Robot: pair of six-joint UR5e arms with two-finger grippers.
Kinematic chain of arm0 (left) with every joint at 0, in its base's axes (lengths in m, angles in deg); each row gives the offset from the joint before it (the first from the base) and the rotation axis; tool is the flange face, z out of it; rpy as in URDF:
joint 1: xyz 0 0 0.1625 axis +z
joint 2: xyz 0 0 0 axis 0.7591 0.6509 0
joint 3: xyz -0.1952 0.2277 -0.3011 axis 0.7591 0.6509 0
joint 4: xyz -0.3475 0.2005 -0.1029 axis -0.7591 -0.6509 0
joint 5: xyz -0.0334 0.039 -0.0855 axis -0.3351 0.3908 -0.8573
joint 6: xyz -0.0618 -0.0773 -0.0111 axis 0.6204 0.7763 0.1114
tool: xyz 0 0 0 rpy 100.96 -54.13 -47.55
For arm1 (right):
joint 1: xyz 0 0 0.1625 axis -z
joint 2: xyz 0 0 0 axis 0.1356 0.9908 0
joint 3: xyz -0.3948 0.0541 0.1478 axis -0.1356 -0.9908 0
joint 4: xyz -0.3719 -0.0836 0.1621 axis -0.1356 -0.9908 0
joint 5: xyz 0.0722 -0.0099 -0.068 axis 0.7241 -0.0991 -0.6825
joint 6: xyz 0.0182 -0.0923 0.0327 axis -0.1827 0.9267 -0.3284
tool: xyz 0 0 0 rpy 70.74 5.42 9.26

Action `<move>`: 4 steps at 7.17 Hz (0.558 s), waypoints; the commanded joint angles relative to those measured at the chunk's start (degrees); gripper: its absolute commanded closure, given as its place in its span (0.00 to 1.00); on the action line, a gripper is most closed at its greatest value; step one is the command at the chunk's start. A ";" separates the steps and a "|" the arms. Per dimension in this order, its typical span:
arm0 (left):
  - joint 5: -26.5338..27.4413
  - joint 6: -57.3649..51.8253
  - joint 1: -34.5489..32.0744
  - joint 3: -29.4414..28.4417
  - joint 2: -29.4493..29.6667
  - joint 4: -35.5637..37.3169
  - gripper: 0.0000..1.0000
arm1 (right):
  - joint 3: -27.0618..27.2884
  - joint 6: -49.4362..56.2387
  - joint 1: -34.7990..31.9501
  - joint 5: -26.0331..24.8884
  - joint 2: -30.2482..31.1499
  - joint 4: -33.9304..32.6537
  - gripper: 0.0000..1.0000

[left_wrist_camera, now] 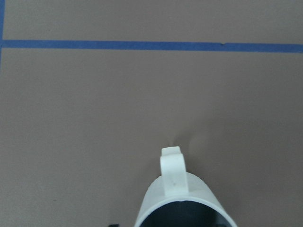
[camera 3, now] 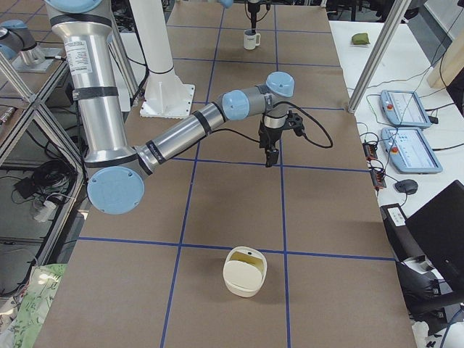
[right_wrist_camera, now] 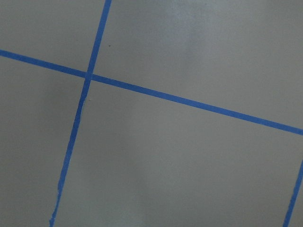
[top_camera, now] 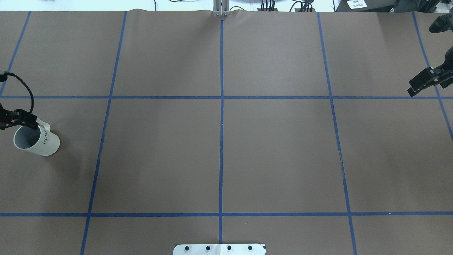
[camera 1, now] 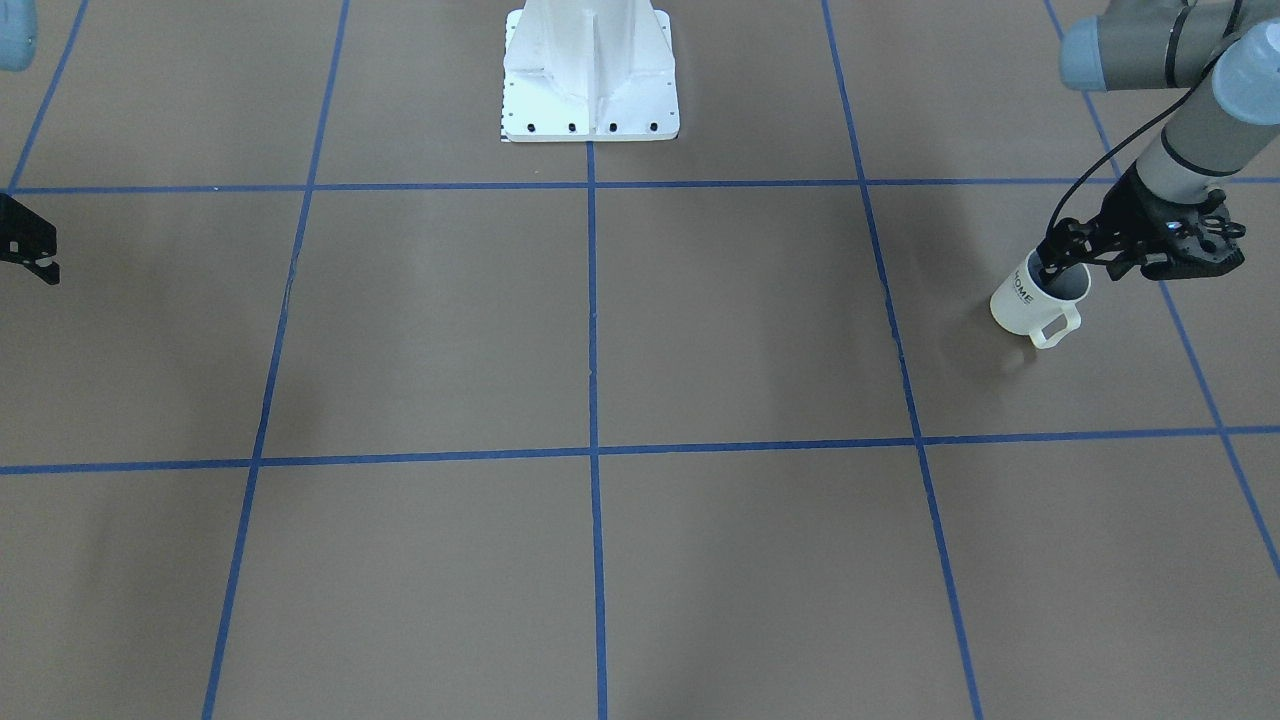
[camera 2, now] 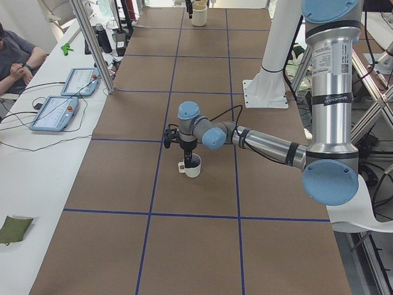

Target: Left arm hands cup to right arm to dump lemon

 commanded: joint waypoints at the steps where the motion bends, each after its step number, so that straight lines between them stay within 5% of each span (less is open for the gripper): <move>1: -1.21 -17.29 -7.99 0.91 7.37 12.56 0.00 | -0.23 0.65 -2.29 -0.01 0.20 0.12 0.00; 4: -2.08 -43.86 -23.89 -7.75 9.18 15.00 0.00 | -1.10 4.68 -8.44 0.08 2.57 1.16 0.00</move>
